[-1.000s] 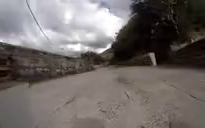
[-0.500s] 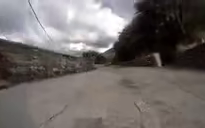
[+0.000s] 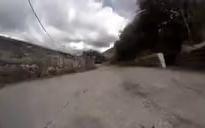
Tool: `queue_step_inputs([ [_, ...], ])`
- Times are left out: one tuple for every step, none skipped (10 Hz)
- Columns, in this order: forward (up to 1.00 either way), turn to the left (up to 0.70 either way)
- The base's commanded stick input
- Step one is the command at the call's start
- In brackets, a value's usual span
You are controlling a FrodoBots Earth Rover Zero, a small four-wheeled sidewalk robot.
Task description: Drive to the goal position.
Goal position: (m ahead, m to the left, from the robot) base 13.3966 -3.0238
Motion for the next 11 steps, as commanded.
queue_step_inputs([
  [1.00, 0.00],
  [1.00, 0.00],
  [1.00, 0.00],
  [1.00, 0.00],
  [0.98, 0.00],
  [0.94, 0.00],
  [0.90, 0.00],
  [0.86, 0.00],
  [0.67, 0.00],
  [0.63, 0.00],
  [0.59, 0.00],
])
